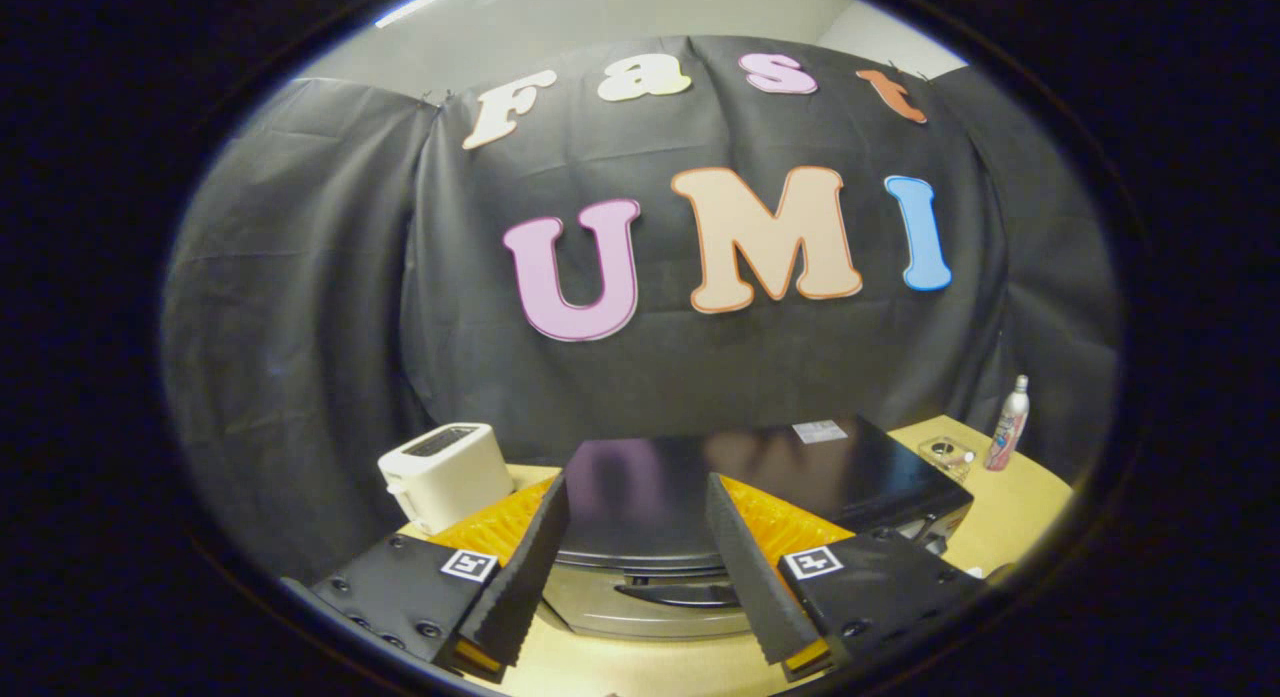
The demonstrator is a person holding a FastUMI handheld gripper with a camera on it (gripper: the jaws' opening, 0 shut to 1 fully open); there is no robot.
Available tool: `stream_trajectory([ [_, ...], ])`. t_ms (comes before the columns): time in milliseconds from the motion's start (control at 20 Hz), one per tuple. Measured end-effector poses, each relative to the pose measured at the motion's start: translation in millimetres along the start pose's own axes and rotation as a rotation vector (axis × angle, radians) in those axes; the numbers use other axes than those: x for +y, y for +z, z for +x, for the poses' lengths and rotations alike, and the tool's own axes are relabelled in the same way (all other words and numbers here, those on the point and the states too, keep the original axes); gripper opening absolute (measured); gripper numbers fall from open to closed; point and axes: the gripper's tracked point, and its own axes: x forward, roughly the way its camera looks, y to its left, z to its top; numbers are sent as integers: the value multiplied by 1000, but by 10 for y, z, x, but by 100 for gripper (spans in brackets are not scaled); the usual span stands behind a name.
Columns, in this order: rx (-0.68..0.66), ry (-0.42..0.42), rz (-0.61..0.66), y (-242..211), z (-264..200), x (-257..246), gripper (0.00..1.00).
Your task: Open the toaster oven, put the food inside, and close the toaster oven door.
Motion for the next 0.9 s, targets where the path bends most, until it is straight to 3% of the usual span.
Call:
stream_trajectory([
  [150, 8, -30, -68, 265, -208, -49, 88],
  [400, -17, -5, -121, 756, -382, 123, 89],
  [650, 32, -32, -154, 824, -431, 165, 89],
  [900, 45, -35, -109, 804, -492, 203, 89],
])
